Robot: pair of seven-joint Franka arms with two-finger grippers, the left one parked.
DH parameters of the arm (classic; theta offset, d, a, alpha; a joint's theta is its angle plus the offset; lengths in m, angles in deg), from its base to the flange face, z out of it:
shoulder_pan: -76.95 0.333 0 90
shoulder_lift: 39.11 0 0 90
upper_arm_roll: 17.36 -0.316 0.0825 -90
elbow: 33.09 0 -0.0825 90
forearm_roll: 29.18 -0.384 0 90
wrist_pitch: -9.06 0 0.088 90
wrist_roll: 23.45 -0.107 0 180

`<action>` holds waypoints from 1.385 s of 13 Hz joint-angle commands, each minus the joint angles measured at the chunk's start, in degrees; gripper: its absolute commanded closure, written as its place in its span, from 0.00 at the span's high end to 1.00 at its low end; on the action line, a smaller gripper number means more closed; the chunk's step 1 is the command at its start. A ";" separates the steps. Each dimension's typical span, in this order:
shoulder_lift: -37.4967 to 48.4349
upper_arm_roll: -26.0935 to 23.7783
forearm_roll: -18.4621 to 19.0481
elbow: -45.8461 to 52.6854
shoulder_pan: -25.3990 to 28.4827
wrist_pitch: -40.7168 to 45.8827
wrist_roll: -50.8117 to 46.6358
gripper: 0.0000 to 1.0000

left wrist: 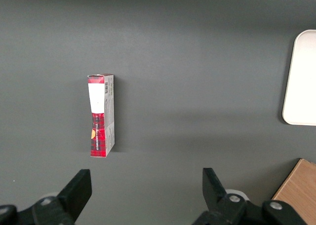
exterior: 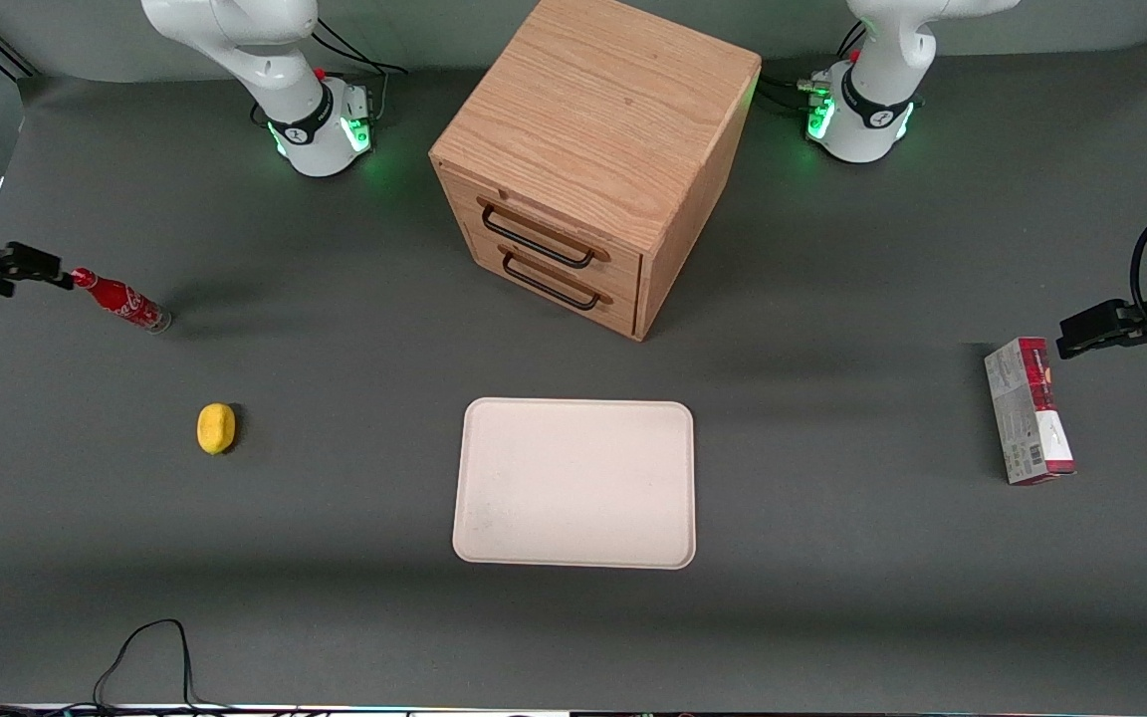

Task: Place coke bottle on tray
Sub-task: 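Lower the right gripper onto the red Coca-Cola bottle and close on it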

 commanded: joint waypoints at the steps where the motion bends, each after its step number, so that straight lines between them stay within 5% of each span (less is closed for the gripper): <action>1: 4.02 7.41 1.03 -13.27 1.06 -15.13 9.40 1.00; 6: 2.44 7.87 1.20 -17.00 0.98 -21.52 10.13 1.00; 7: 2.17 7.87 1.29 -16.99 0.98 -21.52 10.56 0.87; 10: 1.65 7.96 4.36 -16.91 0.80 -21.52 11.53 0.00; 15: 1.03 7.97 3.84 -14.02 0.80 -20.21 9.35 0.00; 18: -0.71 -1.67 3.49 0.17 0.98 -3.74 -4.23 0.00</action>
